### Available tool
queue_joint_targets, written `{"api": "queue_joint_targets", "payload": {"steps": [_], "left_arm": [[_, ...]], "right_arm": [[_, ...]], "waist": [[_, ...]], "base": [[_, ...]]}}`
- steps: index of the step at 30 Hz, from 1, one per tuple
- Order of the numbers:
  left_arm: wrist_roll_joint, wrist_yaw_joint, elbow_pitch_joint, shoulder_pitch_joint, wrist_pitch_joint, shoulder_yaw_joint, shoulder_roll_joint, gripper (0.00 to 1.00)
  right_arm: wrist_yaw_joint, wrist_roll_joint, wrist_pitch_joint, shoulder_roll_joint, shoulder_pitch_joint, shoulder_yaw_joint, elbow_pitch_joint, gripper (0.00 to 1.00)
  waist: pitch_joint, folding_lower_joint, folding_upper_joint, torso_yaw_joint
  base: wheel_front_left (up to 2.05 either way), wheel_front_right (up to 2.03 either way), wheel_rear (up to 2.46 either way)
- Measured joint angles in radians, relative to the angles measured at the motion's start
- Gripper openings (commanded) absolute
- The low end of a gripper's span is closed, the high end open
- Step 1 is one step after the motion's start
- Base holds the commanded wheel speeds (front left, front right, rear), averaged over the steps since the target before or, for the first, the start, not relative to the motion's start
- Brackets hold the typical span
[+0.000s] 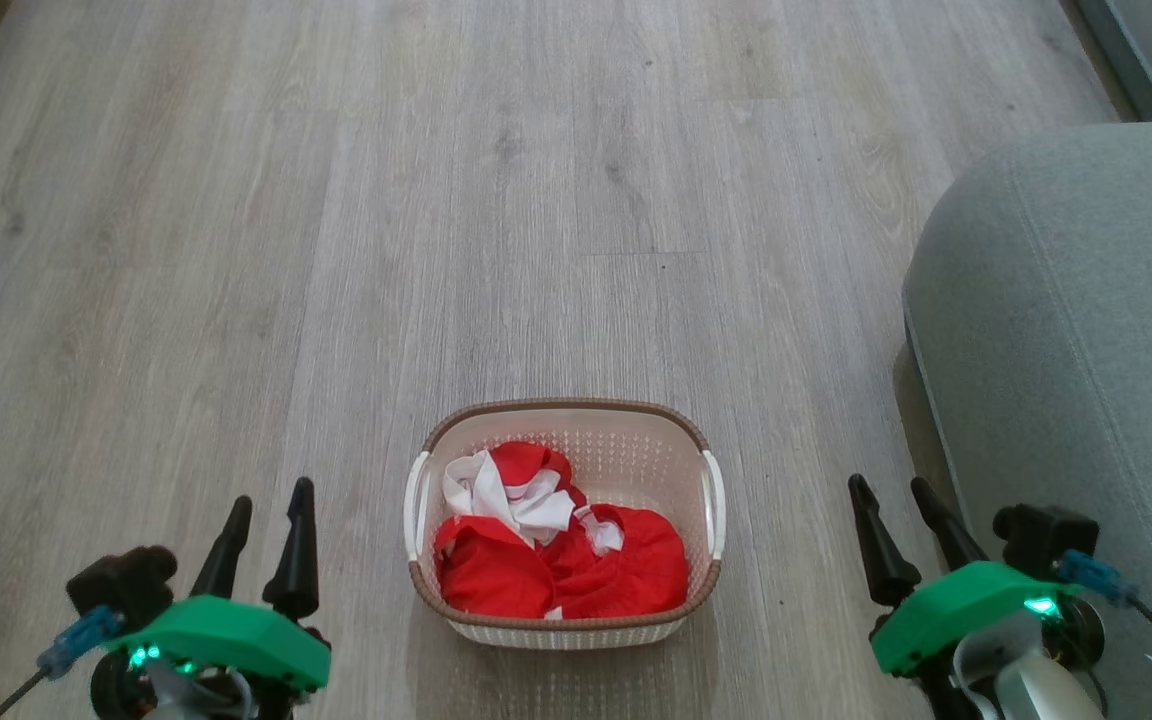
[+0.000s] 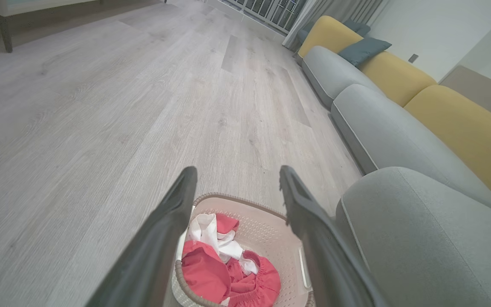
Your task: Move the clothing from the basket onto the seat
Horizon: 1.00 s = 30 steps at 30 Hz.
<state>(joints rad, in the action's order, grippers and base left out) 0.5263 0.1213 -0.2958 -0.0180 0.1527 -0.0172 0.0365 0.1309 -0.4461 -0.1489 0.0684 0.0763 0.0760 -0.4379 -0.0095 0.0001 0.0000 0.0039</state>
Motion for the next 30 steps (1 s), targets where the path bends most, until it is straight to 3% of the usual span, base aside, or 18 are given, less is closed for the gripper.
{"api": "queue_joint_targets", "payload": {"steps": [30], "left_arm": [[-0.349,0.008,-0.004,-0.003,0.086,0.015,0.001,1.0]], "right_arm": [[0.0,0.259,-0.086,0.017,0.019,0.075,-0.064,1.0]], "waist": [[-0.006,0.0,0.0,-0.001]], "base": [[0.0,0.0,0.0]]}}
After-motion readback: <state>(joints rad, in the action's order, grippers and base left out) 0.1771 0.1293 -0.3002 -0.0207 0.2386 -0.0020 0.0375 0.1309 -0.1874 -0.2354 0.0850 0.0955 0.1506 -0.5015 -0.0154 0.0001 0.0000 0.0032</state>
